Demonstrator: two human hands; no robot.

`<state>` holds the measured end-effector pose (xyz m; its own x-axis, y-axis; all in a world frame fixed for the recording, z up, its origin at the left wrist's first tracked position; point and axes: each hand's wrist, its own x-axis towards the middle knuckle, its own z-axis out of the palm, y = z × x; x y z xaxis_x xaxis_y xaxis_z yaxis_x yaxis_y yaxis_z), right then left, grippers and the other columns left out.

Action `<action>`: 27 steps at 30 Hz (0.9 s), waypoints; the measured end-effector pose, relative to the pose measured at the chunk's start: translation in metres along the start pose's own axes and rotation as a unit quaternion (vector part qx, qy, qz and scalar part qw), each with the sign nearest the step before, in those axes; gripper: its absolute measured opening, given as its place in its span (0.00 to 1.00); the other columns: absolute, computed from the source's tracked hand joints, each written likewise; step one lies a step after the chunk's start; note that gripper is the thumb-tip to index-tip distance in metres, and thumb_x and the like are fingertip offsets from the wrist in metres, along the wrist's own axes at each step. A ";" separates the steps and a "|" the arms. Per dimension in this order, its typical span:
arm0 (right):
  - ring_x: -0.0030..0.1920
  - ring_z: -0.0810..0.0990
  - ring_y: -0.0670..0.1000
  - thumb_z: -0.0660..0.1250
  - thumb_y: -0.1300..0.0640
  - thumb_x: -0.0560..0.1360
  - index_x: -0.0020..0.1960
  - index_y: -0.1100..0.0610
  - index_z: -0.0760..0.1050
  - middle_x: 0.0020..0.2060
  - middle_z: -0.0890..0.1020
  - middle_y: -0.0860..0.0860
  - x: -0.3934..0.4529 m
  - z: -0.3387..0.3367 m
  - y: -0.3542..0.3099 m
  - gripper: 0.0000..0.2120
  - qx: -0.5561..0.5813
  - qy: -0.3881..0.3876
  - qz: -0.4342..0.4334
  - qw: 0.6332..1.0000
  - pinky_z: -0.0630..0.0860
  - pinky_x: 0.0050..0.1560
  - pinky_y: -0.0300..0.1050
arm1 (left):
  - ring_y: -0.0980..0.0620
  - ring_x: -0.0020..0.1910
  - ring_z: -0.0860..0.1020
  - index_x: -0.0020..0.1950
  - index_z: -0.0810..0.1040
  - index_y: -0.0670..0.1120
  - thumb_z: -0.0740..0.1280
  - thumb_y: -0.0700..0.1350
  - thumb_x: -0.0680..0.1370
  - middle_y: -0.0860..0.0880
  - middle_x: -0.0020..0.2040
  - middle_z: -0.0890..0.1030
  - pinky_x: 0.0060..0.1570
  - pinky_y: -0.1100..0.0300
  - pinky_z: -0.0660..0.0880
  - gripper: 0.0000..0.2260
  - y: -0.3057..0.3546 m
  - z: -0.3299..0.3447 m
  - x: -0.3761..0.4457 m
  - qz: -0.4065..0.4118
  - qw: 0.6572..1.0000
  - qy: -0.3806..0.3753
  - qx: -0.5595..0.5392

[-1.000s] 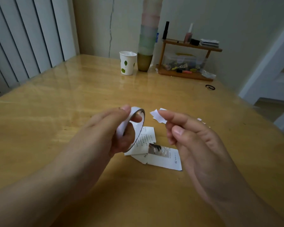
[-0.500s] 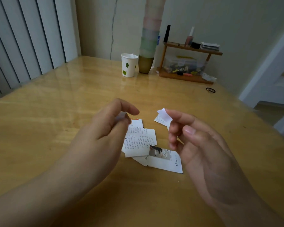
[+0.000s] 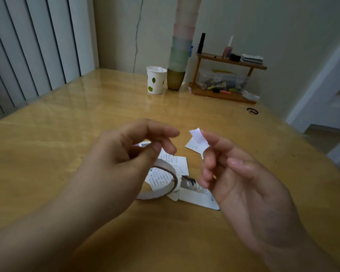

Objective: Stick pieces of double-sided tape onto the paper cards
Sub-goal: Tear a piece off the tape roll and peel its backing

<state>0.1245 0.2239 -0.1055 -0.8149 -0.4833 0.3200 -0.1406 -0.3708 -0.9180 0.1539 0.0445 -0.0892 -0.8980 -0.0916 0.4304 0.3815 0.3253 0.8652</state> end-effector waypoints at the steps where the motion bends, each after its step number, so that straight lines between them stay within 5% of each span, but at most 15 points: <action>1: 0.38 0.71 0.45 0.71 0.44 0.63 0.59 0.51 0.80 0.38 0.74 0.46 0.000 0.000 0.000 0.26 0.001 -0.013 0.003 1.000 0.72 0.42 0.35 | 0.39 0.31 0.68 0.45 0.82 0.61 0.68 0.42 0.76 0.56 0.36 0.82 0.32 0.56 0.65 0.12 -0.001 0.001 0.000 -0.021 0.999 -0.008 -0.033; 3: 0.39 0.70 0.44 0.70 0.44 0.64 0.61 0.50 0.79 0.39 0.73 0.45 -0.001 0.001 0.000 0.26 -0.006 -0.038 0.007 0.999 0.71 0.45 0.34 | 0.40 0.30 0.63 0.46 0.83 0.60 0.67 0.50 0.70 0.55 0.30 0.77 0.33 0.56 0.62 0.08 -0.005 0.001 0.001 -0.064 0.992 -0.038 -0.098; 6: 0.40 0.69 0.44 0.69 0.45 0.63 0.62 0.48 0.78 0.39 0.72 0.44 -0.003 0.003 0.000 0.27 -0.042 -0.055 -0.001 0.998 0.70 0.48 0.34 | 0.55 0.26 0.61 0.48 0.84 0.56 0.65 0.49 0.69 0.47 0.33 0.73 0.29 0.69 0.62 0.12 -0.002 -0.004 0.000 -0.072 0.977 -0.109 -0.170; 13: 0.41 0.69 0.44 0.60 0.50 0.66 0.59 0.36 0.77 0.39 0.69 0.46 -0.007 0.006 -0.004 0.23 -0.208 -0.028 -0.040 0.977 0.68 0.47 0.30 | 0.56 0.25 0.57 0.52 0.84 0.47 0.66 0.48 0.69 0.32 0.36 0.64 0.27 0.65 0.55 0.15 0.001 -0.007 0.001 -0.099 0.938 -0.187 -0.274; 19: 0.44 0.72 0.45 0.57 0.53 0.74 0.65 0.37 0.73 0.39 0.69 0.46 -0.008 0.004 0.003 0.21 -0.472 0.039 -0.141 0.870 0.67 0.49 0.28 | 0.57 0.24 0.58 0.53 0.83 0.43 0.69 0.47 0.66 0.51 0.31 0.61 0.25 0.66 0.59 0.18 -0.009 -0.005 0.002 -0.144 0.919 -0.201 -0.307; 27: 0.41 0.70 0.48 0.59 0.60 0.73 0.67 0.45 0.73 0.38 0.69 0.47 -0.006 -0.003 0.004 0.24 -0.628 0.068 -0.216 0.744 0.68 0.46 0.40 | 0.57 0.23 0.59 0.51 0.83 0.42 0.71 0.49 0.63 0.49 0.33 0.59 0.24 0.66 0.61 0.19 -0.012 -0.005 0.002 -0.180 0.911 -0.196 -0.315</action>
<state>0.1272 0.2274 -0.1117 -0.5775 -0.4184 0.7010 -0.7520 0.6069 -0.2572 0.1480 0.0359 -0.0977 -0.9522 0.2970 0.0719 -0.0135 -0.2757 0.9612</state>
